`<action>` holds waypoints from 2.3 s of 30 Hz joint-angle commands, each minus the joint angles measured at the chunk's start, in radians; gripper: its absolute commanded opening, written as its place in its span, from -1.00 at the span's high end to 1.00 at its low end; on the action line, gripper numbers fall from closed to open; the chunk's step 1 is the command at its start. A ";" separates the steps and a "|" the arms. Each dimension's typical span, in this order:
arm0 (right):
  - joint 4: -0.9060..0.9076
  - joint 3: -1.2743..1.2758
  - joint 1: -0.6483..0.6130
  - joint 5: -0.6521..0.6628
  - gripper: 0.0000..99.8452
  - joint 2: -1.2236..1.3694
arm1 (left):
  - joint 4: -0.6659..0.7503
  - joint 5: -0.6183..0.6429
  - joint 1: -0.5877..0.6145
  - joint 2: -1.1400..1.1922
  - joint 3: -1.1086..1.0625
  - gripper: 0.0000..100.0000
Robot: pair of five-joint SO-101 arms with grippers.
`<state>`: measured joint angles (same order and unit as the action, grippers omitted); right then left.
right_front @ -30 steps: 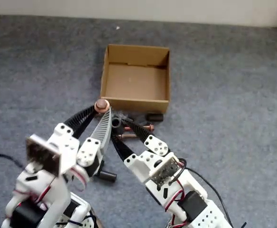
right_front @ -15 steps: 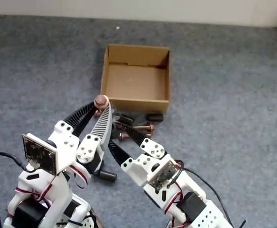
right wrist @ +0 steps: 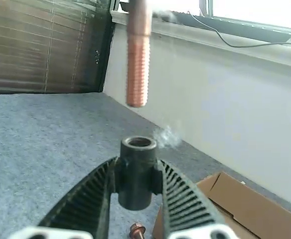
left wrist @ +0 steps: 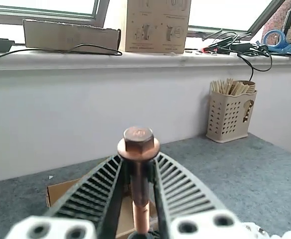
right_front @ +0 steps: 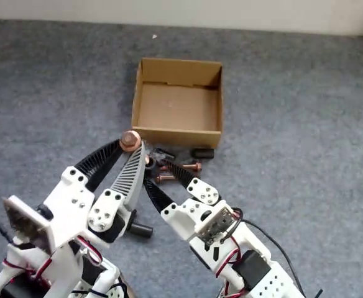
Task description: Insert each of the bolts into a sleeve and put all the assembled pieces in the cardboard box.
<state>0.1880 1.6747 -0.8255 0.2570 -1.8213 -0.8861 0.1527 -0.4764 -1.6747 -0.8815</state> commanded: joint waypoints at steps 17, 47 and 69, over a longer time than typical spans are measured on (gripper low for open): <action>-0.027 0.096 0.005 -0.052 0.99 -0.013 | 0.043 0.003 0.016 0.013 -0.130 0.99; -0.027 0.104 0.012 -0.052 0.99 -0.013 | -0.184 -0.195 0.088 0.018 -0.056 0.59; 0.166 -0.091 0.274 -0.199 0.99 -0.008 | -0.292 -0.218 0.495 0.005 -0.268 0.99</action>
<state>0.3199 1.6579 -0.5785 0.0729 -1.8197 -1.1792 -0.0591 -0.0698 -1.6701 -1.0533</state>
